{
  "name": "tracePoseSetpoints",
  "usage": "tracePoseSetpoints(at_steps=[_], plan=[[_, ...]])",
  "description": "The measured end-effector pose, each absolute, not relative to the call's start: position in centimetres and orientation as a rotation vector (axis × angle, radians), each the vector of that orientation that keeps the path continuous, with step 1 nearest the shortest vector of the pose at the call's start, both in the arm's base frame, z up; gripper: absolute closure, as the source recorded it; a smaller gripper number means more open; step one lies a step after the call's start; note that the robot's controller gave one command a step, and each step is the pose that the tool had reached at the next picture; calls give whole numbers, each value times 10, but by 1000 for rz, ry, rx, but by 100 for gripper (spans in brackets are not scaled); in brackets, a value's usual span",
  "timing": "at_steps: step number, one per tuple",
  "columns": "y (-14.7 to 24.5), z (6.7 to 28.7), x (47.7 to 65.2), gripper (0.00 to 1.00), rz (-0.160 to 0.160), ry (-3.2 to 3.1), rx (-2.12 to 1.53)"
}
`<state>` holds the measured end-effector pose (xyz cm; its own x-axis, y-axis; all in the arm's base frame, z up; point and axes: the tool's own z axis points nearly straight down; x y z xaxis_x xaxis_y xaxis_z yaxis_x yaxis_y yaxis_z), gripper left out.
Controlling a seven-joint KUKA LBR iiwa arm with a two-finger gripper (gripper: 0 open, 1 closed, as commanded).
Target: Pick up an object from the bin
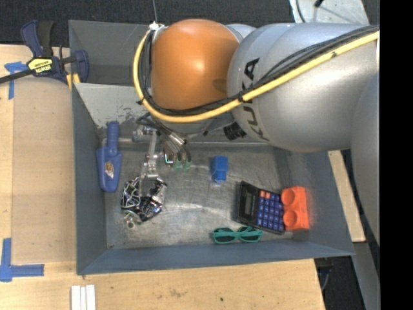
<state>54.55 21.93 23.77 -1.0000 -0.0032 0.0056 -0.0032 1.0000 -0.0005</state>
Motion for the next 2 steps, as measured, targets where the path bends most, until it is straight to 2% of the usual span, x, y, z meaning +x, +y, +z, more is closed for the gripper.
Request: tracePoseSetpoints(at_steps=[1, 2], plan=[[218, 242, 547, 0, -3, -3144, 1], [212, 197, 536, 0, -5, -3150, 45]])
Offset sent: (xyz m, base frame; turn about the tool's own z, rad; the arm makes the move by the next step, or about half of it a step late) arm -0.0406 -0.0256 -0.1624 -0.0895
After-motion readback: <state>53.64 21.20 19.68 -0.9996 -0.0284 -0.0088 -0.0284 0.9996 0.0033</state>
